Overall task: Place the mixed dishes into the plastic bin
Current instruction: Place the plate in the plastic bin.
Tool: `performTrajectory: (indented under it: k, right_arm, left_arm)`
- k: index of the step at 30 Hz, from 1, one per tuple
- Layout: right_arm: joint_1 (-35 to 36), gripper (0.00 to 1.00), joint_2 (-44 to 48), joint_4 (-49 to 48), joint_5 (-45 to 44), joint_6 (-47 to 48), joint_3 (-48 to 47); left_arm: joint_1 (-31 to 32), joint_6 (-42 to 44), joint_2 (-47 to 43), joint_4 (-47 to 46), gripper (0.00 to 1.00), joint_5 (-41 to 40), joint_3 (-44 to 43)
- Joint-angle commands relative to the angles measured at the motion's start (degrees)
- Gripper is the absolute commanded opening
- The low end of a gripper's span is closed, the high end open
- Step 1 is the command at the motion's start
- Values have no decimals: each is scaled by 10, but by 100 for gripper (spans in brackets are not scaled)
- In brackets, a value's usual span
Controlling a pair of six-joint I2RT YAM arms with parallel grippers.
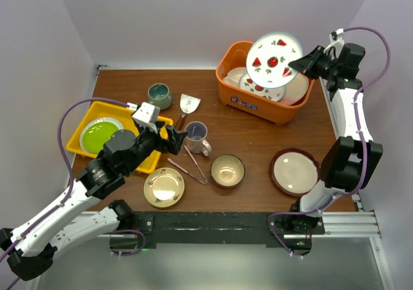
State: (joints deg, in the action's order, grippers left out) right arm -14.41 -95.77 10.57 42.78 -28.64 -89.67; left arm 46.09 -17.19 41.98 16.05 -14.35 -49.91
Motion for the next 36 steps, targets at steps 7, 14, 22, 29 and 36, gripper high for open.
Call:
performTrajectory:
  k: [7, 14, 22, 29, 36]
  right_arm:
    - [32, 0, -36, -113, -173, -122, -17]
    - [40, 0, -92, -117, -189, -137, -13]
    - [40, 6, -125, -129, -183, -129, 12]
    - [41, 16, -147, -109, -175, -122, 12]
    - [41, 39, -159, -57, -187, -99, 3]
  left_arm:
    - [-3, -57, -45, 40, 94, -33, 37]
    - [-3, -66, -52, 52, 94, -31, 45]
    - [-3, -73, -55, 65, 94, -21, 53]
    - [-3, -79, -65, 74, 94, -21, 55]
    - [-2, -87, -69, 79, 94, -13, 61]
